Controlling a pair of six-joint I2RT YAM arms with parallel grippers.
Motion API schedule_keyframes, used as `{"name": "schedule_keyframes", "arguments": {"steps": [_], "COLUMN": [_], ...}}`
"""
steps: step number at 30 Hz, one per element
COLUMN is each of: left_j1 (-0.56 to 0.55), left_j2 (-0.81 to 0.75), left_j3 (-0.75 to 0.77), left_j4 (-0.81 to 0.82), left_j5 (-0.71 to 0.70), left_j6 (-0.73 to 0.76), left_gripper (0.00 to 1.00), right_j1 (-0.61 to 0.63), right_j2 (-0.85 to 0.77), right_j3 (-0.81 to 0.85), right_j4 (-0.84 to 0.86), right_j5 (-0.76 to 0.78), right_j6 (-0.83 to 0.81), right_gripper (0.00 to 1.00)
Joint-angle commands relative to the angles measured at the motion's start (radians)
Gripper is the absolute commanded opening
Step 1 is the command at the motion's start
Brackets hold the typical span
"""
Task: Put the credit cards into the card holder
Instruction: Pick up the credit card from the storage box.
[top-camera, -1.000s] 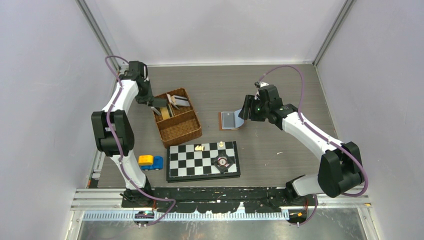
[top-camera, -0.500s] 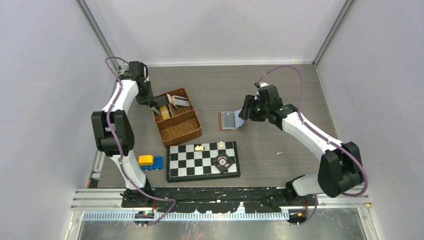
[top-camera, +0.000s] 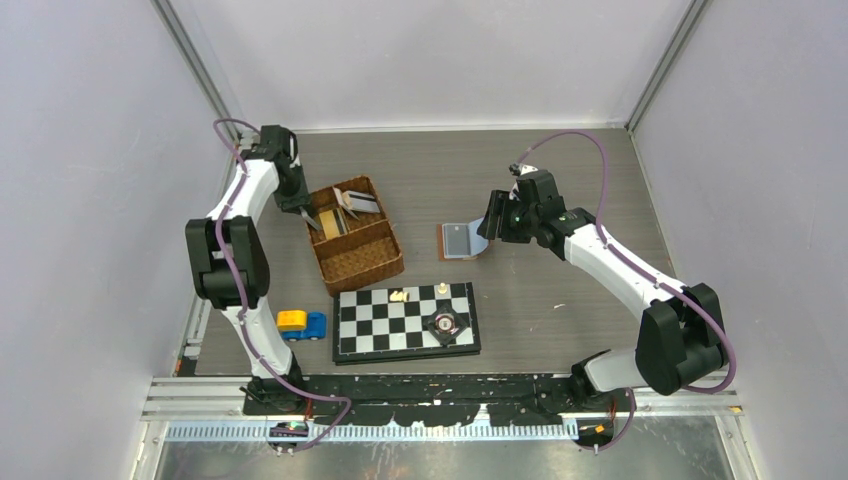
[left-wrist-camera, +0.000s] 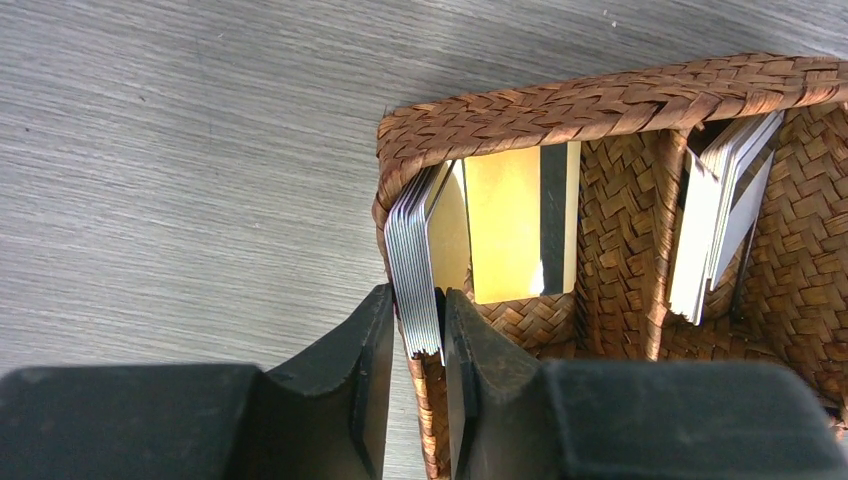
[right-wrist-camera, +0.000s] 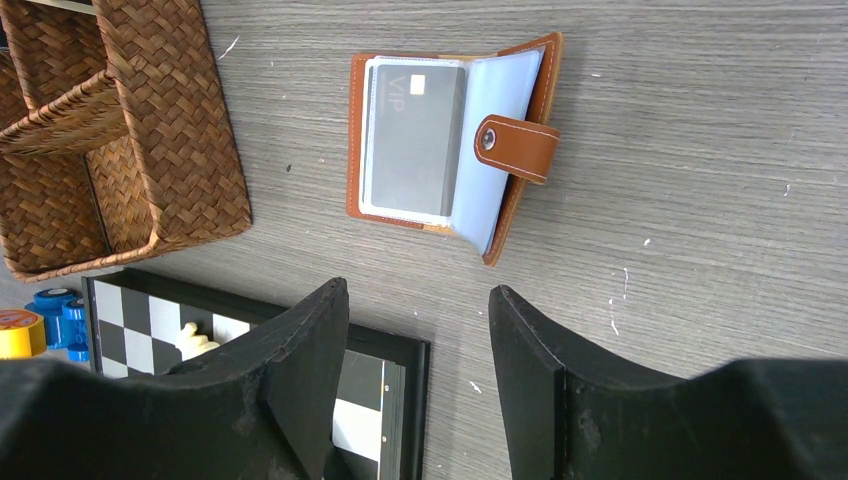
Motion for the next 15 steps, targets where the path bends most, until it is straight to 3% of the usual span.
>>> {"name": "schedule_keyframes", "arguments": {"steps": [1,15], "left_j1": [0.01,0.01], "left_j2": [0.01,-0.04], "left_j3": [0.008,-0.002], "left_j4": [-0.036,-0.041], "left_j5": [0.01,-0.012], "left_j6": [-0.005,0.001], "left_gripper": [0.2,0.2], "right_j1": [0.004,0.004], "right_j2": [-0.02,-0.011], "right_j3": [0.0,0.003], "right_j4": [0.041,0.041], "right_j5": [0.006,0.005], "right_j6": [-0.009,-0.008], "right_gripper": [0.59,0.59]}}
